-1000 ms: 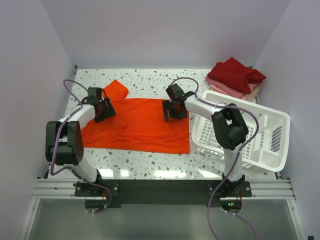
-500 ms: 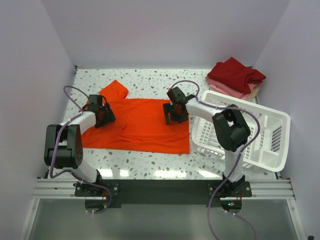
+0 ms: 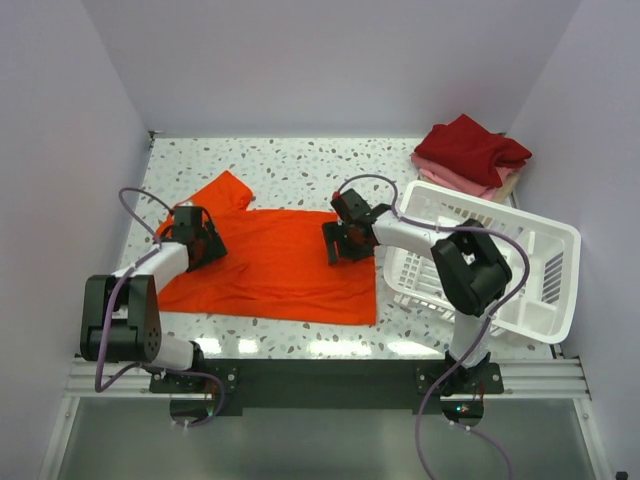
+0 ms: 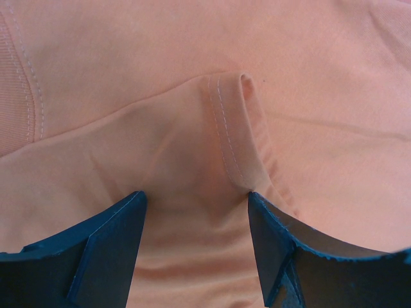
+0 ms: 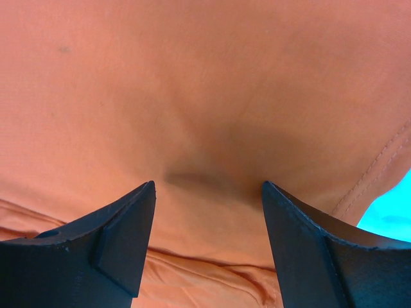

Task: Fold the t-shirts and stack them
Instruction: Fold the tshirt

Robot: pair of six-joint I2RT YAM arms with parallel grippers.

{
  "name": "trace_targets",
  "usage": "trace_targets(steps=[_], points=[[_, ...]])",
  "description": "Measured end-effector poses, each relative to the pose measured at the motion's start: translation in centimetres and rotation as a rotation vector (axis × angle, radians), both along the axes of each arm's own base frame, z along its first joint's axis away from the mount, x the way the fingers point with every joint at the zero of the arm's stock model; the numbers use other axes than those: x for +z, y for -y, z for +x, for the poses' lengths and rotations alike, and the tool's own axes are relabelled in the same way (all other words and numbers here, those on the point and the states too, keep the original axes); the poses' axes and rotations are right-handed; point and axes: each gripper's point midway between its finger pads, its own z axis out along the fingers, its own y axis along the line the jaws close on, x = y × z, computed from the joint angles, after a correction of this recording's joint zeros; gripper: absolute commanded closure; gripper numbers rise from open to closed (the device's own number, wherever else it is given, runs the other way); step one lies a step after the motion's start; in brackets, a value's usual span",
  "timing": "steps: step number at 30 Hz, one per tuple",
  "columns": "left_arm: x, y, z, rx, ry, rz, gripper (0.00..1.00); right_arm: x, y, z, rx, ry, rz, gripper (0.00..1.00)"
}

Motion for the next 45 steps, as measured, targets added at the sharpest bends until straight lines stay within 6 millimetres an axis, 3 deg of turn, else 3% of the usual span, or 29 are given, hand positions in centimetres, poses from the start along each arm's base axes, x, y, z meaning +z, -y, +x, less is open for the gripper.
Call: trace_targets(steps=[11, 23, 27, 32, 36, 41, 45], points=[[-0.1, -0.6, -2.6, 0.047, -0.052, 0.020, 0.30, 0.0, -2.3, -4.0, 0.083, -0.034, -0.008, 0.30], [0.4, -0.9, -4.5, 0.085, -0.131, 0.025, 0.23, -0.1, -1.2, -5.2, 0.103, -0.104, -0.073, 0.29], [2.3, -1.2, -2.9, 0.096, -0.111, 0.037, 0.22, -0.1, -0.4, -4.7, 0.087, -0.128, -0.073, 0.28], [6.7, -1.4, 1.2, 0.104, -0.012, 0.045, 0.20, 0.3, 1.6, -3.0, 0.054, -0.145, -0.098, 0.25], [9.2, -1.6, 4.4, 0.104, 0.047, 0.052, 0.20, 2.0, 1.2, -1.2, 0.055, -0.111, -0.088, 0.23], [9.7, -1.8, 7.6, 0.088, 0.050, 0.067, 0.20, 5.1, -0.3, 1.9, 0.038, -0.035, -0.037, 0.22], [8.9, -1.0, 10.1, 0.059, 0.033, 0.087, 0.21, 5.9, 0.9, 4.5, -0.025, -0.024, -0.024, 0.23]])
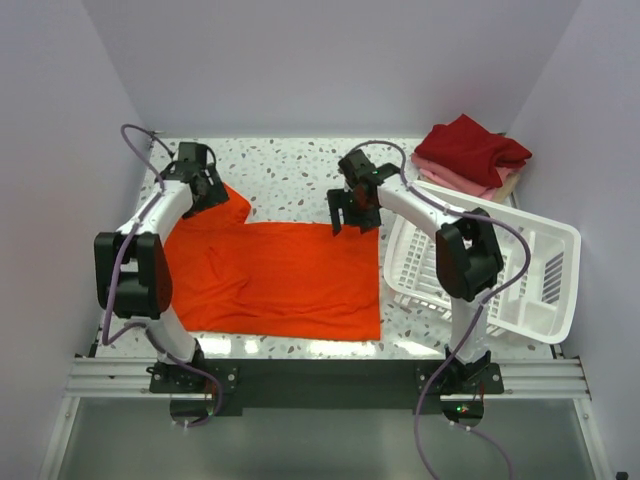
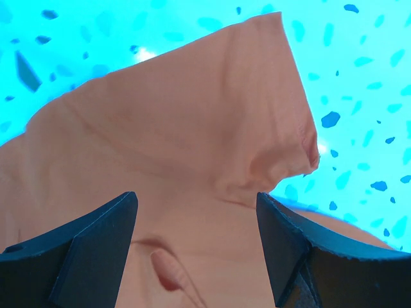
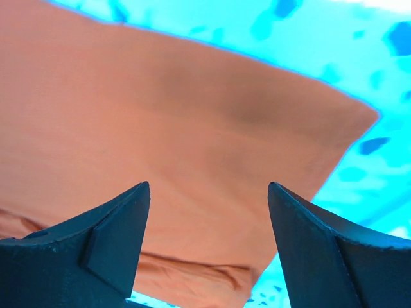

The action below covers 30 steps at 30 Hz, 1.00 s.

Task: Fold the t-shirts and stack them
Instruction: Fold the tshirt

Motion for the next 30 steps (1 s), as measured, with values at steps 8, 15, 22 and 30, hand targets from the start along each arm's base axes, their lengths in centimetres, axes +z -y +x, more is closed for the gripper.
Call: trace_targets(steps=[8, 15, 22, 30], points=[[-1.6, 2.8, 4.2, -0.086, -0.023, 0.026, 0.21, -1.3, 4.9, 4.0, -0.166, -0.036, -0.033, 0.27], [-2.0, 3.6, 7.9, -0.108, 0.000, 0.033, 0.21, -3.3, 6.7, 5.9, -0.232, -0.045, -0.093, 0.32], [-2.2, 3.8, 10.0, -0.117, 0.012, 0.040, 0.21, -4.4, 8.0, 6.3, -0.265, -0.061, -0.155, 0.38], [-2.2, 3.9, 12.3, -0.130, 0.030, 0.052, 0.22, -5.9, 8.9, 5.7, -0.287, -0.115, -0.196, 0.50]])
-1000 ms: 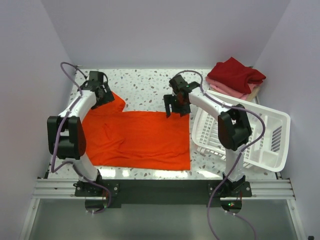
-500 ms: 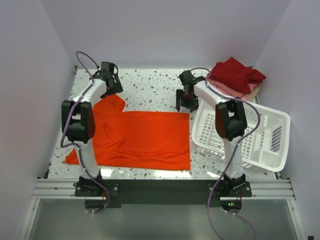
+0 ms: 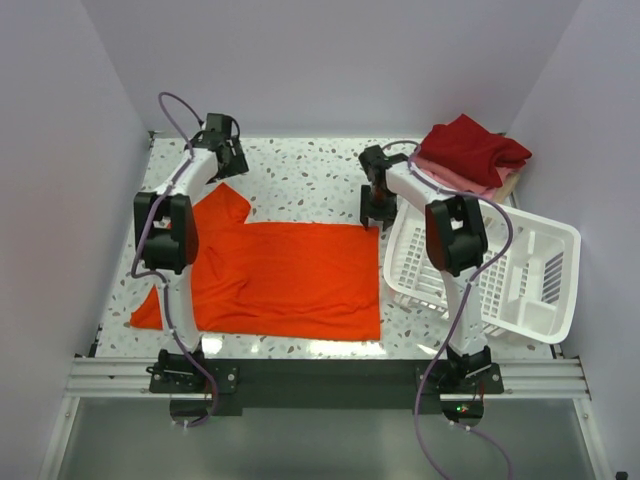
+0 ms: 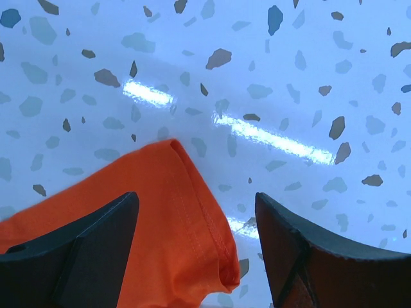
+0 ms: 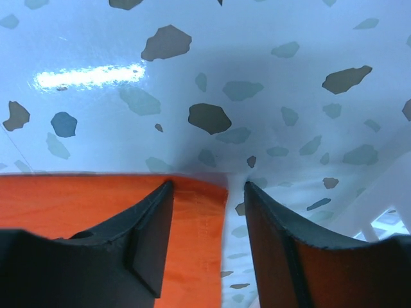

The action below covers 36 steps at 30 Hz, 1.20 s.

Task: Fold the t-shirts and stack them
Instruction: Fold the tshirt

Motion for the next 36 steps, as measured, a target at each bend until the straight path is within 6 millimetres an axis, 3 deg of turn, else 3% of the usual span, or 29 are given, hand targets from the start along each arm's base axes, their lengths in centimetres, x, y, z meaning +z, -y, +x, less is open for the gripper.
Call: trace_targets(steps=[6, 24, 29, 36], points=[[-0.6, -0.2, 1.7, -0.001, 0.009, 0.021, 0.22, -0.2, -0.4, -0.2, -0.017, -0.016, 0.027, 0.73], [-5.5, -2.1, 2.0, 0.038, -0.077, 0.067, 0.36, -0.2, -0.7, -0.4, -0.043, -0.031, 0.051, 0.78], [-5.7, -2.8, 2.4, 0.053, -0.076, 0.072, 0.48, -0.2, -0.8, -0.5, -0.052, -0.032, 0.052, 0.79], [-6.1, -3.1, 2.6, 0.058, -0.079, 0.078, 0.75, -0.2, -0.9, -0.5, -0.060, -0.033, 0.057, 0.80]])
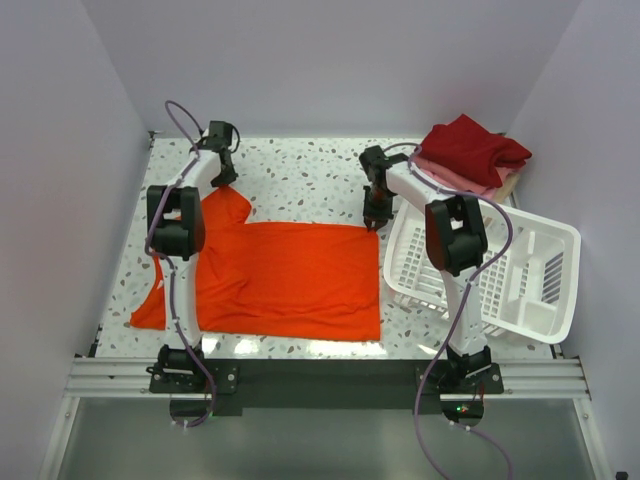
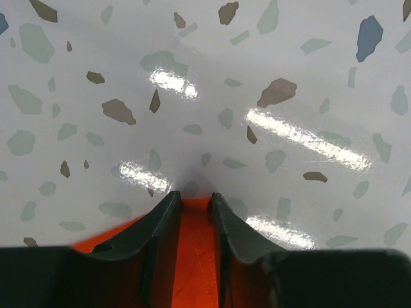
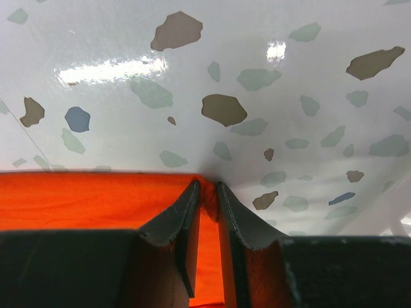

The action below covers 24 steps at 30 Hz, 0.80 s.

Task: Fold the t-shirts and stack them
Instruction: Fold the tshirt

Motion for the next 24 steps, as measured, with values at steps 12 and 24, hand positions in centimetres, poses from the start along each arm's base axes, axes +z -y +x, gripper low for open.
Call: trace_targets(steps=[12, 24], points=[[0.0, -0.3, 0.1, 0.001, 0.000, -0.003, 1.00, 0.4, -0.5, 0.2, 0.003, 0.003, 0.025, 1.00], [4.2, -1.6, -1.5, -0.022, 0.069, -0.040, 1.00, 1.4, -0.9, -0.1, 0.058, 0.017, 0.040, 1.00]])
